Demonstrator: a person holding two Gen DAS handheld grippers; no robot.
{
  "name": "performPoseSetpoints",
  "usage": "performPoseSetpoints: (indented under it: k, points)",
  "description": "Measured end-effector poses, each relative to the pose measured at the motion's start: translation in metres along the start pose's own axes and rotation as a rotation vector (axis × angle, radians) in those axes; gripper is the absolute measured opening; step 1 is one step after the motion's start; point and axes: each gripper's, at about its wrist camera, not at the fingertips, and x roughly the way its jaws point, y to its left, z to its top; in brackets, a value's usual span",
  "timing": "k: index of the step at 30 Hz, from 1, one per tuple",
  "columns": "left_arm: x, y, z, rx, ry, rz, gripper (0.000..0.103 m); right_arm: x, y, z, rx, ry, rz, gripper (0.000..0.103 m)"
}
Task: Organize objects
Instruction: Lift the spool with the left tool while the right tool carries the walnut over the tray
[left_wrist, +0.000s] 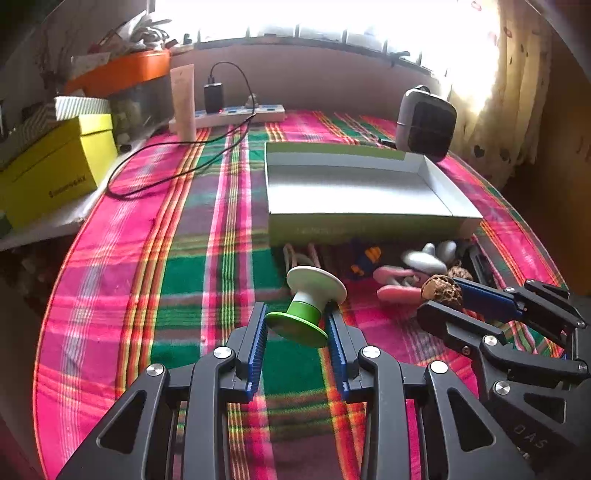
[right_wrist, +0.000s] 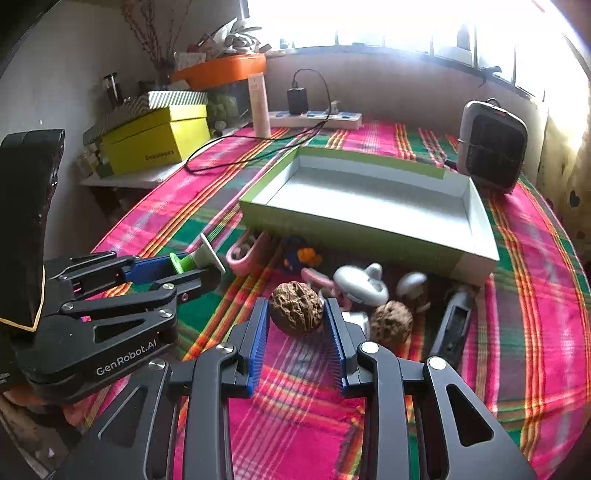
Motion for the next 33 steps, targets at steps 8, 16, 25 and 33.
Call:
performPoseSetpoints:
  k: [8,16,25,33]
  points:
    - [0.004,-0.005,0.02,0.01,-0.024,-0.005,0.029,0.004,-0.016,0.016,0.021,-0.013,-0.025,0.031]
    - [0.014,-0.009,0.04,0.013,-0.034,0.0,0.029,0.012,-0.031,0.035,0.031,-0.024,-0.041,0.031]
    - [0.032,-0.007,0.062,0.008,-0.025,0.003,0.029,0.028,-0.046,0.054,0.035,-0.02,-0.049,0.031]
    - [0.053,-0.005,0.081,-0.011,-0.016,-0.003,0.029,0.048,-0.06,0.069,0.039,0.003,-0.054,0.031]
